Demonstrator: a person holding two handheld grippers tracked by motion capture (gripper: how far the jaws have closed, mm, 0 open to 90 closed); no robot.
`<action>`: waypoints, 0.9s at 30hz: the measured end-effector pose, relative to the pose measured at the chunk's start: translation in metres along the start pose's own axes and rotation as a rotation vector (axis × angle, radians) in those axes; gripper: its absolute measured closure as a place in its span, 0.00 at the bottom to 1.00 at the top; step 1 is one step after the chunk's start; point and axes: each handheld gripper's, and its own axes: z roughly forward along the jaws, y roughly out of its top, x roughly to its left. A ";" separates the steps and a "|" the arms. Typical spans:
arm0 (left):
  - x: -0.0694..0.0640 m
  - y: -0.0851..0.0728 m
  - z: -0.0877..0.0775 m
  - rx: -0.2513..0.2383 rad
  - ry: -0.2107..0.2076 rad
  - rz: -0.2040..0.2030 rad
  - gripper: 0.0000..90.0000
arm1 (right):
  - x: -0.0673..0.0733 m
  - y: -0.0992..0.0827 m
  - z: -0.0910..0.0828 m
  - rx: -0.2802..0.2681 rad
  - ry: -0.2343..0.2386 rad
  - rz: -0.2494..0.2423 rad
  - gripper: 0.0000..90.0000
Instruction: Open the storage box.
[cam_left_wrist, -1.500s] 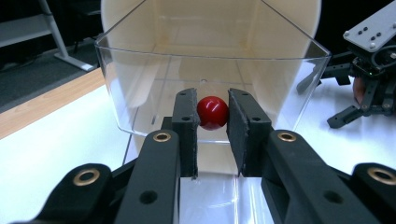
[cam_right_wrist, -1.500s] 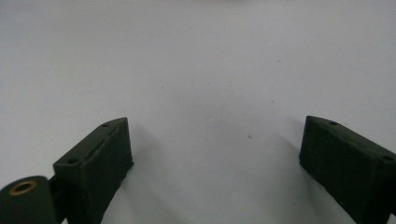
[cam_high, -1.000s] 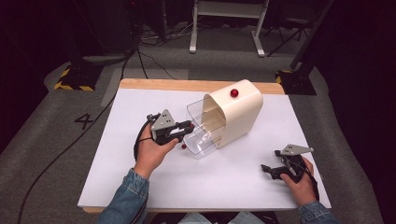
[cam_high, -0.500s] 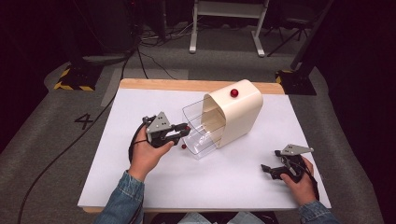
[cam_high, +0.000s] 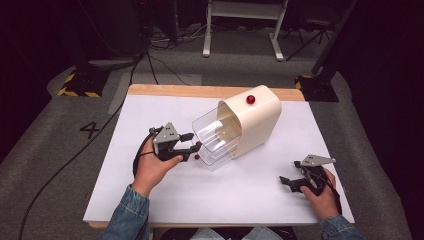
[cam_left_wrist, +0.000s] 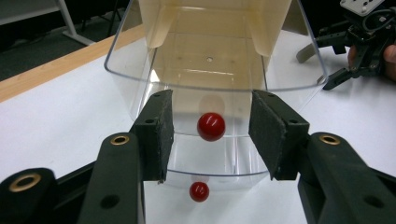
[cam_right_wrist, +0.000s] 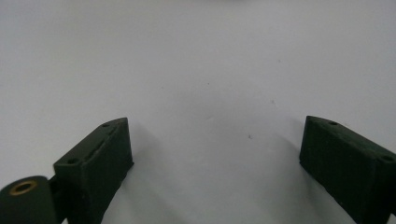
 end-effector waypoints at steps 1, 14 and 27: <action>0.000 -0.001 -0.001 0.000 0.004 -0.004 0.55 | 0.000 0.000 0.000 0.000 0.000 0.001 0.11; 0.000 -0.016 -0.034 0.009 0.073 -0.027 0.47 | 0.000 0.000 0.000 0.001 0.003 0.002 0.11; 0.010 -0.051 -0.065 0.140 0.128 -0.043 0.36 | 0.000 0.001 0.000 0.005 0.003 0.004 0.11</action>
